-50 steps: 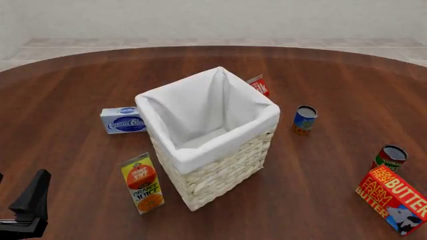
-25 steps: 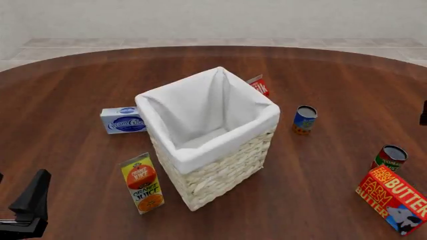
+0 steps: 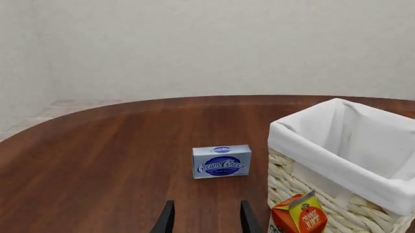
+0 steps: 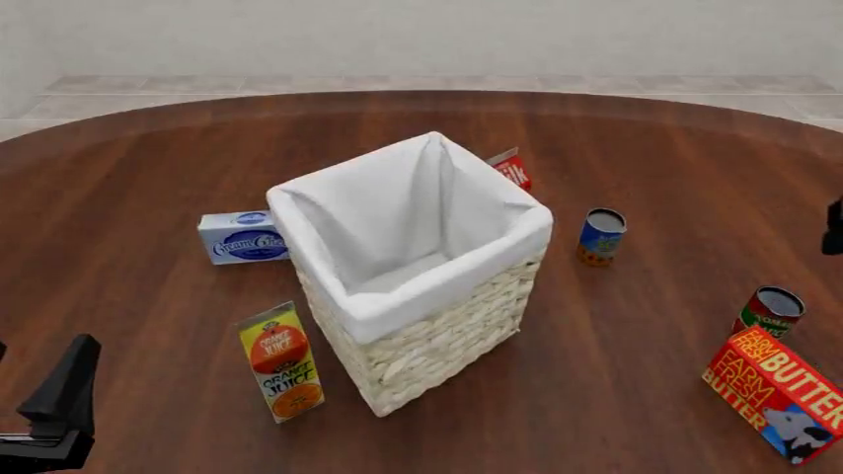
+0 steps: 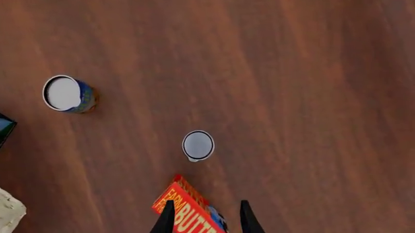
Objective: Pick up the alphabet soup and the tomato sauce, and put them in the basket.
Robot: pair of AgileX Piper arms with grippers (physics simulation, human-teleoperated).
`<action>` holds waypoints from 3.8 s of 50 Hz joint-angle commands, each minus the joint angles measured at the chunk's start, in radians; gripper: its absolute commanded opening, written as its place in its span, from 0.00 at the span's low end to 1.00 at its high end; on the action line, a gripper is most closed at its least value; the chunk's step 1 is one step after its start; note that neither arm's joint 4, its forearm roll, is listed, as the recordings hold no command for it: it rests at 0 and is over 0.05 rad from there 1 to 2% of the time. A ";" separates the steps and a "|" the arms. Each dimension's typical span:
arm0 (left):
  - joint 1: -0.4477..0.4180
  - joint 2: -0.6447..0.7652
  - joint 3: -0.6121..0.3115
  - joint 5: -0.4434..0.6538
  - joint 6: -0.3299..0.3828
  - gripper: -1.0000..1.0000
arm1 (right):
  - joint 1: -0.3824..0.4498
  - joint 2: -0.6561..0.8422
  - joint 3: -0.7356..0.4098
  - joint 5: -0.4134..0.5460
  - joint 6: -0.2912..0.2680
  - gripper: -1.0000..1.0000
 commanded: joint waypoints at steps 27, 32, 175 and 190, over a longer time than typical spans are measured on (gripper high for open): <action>0.000 0.000 0.000 0.000 0.000 1.00 | 0.012 0.116 -0.004 -0.054 -0.018 1.00; 0.000 0.000 0.000 0.000 0.000 1.00 | 0.010 0.126 0.003 -0.064 -0.018 1.00; 0.000 0.000 0.000 0.000 0.000 1.00 | 0.049 0.345 0.131 -0.341 0.004 1.00; 0.000 0.000 0.000 0.000 0.000 1.00 | 0.033 0.374 0.135 -0.368 -0.014 1.00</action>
